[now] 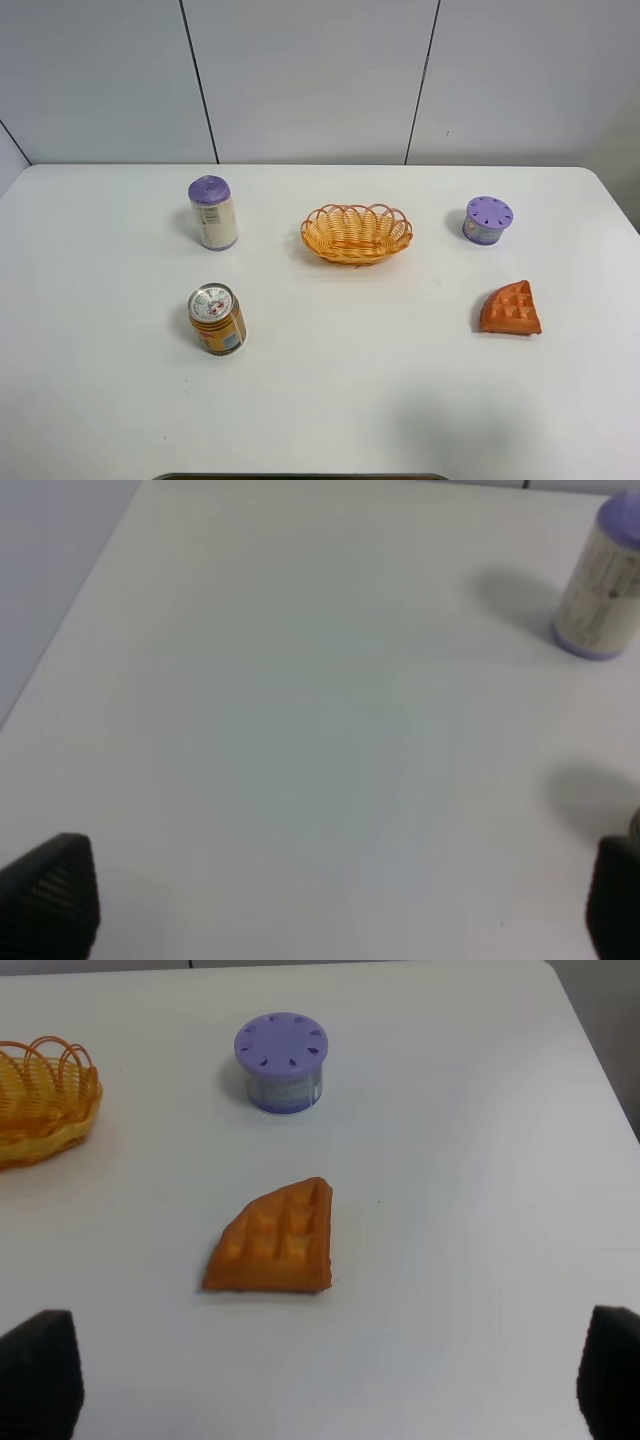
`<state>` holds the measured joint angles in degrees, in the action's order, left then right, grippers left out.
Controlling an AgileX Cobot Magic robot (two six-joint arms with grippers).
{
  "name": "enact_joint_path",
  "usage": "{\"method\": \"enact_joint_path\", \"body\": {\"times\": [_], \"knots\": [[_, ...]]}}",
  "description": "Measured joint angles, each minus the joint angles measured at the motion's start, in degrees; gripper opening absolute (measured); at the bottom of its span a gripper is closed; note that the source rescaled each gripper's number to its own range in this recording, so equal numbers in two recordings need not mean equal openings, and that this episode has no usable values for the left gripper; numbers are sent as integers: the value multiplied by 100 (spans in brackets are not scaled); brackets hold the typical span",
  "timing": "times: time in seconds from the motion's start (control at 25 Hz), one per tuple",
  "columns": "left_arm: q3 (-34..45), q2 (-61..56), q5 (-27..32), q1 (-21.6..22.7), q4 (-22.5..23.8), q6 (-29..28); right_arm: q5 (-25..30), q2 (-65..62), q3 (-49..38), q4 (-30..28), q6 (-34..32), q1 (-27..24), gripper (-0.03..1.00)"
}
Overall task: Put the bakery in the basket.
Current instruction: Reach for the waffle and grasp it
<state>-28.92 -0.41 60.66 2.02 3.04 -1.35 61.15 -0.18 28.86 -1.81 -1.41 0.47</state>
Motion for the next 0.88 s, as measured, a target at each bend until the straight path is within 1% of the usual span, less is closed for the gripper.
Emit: {"method": "enact_joint_path", "body": {"times": [0.88], "knots": [[0, 0, 0, 0, 0, 0, 0, 0, 0, 0, 0, 0, 100]]}}
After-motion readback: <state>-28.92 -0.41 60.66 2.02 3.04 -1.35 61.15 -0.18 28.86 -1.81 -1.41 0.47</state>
